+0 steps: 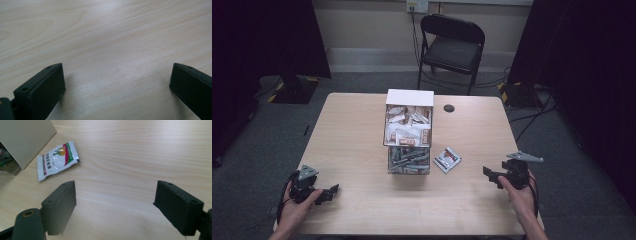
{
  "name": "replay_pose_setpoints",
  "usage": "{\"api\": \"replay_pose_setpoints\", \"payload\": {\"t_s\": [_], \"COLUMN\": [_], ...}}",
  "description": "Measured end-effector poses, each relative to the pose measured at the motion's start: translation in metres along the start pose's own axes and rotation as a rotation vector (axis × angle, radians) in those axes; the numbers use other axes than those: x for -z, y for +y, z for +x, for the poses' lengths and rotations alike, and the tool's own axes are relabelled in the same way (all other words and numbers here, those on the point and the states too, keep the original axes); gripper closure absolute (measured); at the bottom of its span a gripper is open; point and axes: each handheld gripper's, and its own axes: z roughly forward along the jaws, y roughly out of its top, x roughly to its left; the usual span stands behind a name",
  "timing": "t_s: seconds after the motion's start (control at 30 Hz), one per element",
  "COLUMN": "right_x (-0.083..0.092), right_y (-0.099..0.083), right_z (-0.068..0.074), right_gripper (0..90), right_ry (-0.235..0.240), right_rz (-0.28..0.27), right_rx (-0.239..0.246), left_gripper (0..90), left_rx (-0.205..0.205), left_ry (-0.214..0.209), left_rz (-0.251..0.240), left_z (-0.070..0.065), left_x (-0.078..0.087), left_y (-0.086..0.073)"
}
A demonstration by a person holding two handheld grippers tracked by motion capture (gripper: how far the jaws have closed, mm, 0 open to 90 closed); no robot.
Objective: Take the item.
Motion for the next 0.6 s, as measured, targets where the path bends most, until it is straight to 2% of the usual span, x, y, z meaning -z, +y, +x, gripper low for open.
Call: {"api": "replay_pose_setpoints", "payload": {"t_s": [0.17, 0.23, 0.47, 0.6], "right_x": [0.004, 0.004, -0.009, -0.01], "right_y": [-0.015, -0.02, -0.039, -0.043], "right_z": [-0.01, -0.013, -0.011, -0.007], "right_gripper": [17.0, 16.5, 15.5, 14.9], "right_ry": [-0.031, -0.029, -0.077, -0.116], "right_rz": [0.051, 0.067, 0.129, 0.104], "right_rx": [-0.003, -0.001, 0.027, 0.052], "left_gripper": [0.0, 0.0, 0.0, 0.0], "left_rx": [-0.001, 0.0, -0.006, -0.001], "left_ry": [0.0, 0.0, 0.001, 0.0], "left_rz": [0.001, 0.001, 0.004, 0.001], "left_z": [0.0, 0.0, 0.0, 0.0], "left_x": [0.0, 0.0, 0.0, 0.0], "left_y": [0.0, 0.0, 0.0, 0.0]}}
